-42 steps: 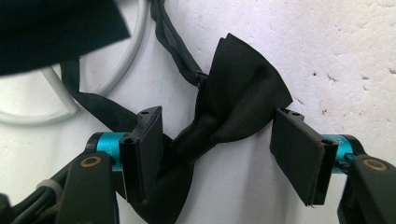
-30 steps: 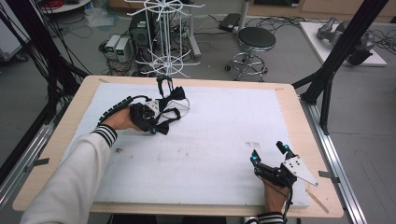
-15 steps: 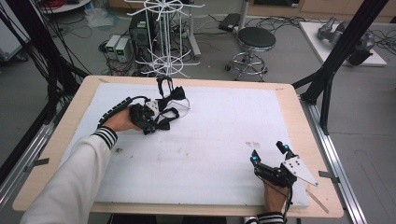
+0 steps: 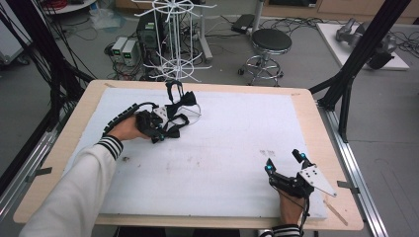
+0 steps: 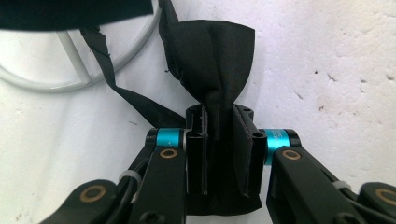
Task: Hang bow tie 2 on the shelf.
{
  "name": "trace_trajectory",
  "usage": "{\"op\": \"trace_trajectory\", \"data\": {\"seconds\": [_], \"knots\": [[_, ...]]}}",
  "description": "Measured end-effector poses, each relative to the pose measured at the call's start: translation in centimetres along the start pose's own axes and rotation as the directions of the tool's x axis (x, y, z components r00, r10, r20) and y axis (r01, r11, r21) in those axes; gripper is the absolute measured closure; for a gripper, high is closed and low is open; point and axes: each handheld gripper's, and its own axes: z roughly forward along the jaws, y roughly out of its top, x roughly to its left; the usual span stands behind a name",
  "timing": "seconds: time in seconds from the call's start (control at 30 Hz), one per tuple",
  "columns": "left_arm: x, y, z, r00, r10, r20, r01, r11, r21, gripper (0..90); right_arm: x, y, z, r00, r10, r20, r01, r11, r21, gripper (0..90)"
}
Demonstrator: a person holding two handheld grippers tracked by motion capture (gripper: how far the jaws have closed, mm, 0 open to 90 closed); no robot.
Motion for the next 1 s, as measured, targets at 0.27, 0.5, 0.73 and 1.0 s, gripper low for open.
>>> {"op": "trace_trajectory", "data": {"seconds": [0.27,0.5,0.73,1.0], "knots": [[-0.2,-0.2,-0.9,0.9998,-0.008,-0.02,0.007,0.9983,-0.057,76.3,0.0,0.0,0.0,1.0,-0.002,0.0,0.002,1.0,-0.001,3.0],[-0.6,-0.7,-2.0,0.9994,-0.013,-0.033,0.01,0.9971,-0.075,76.3,0.0,0.0,0.0,1.0,0.0,-0.002,0.0,1.0,0.002,3.0],[-0.9,-0.7,-3.6,0.9986,-0.02,-0.049,0.012,0.9892,-0.146,76.4,0.1,0.0,0.0,1.0,-0.001,-0.002,0.001,1.0,0.002,3.0],[-1.7,-1.1,-5.2,0.9985,-0.041,-0.035,0.032,0.9772,-0.21,76.3,0.1,0.0,0.0,1.0,0.0,-0.001,0.0,1.0,0.002,3.0]]}}
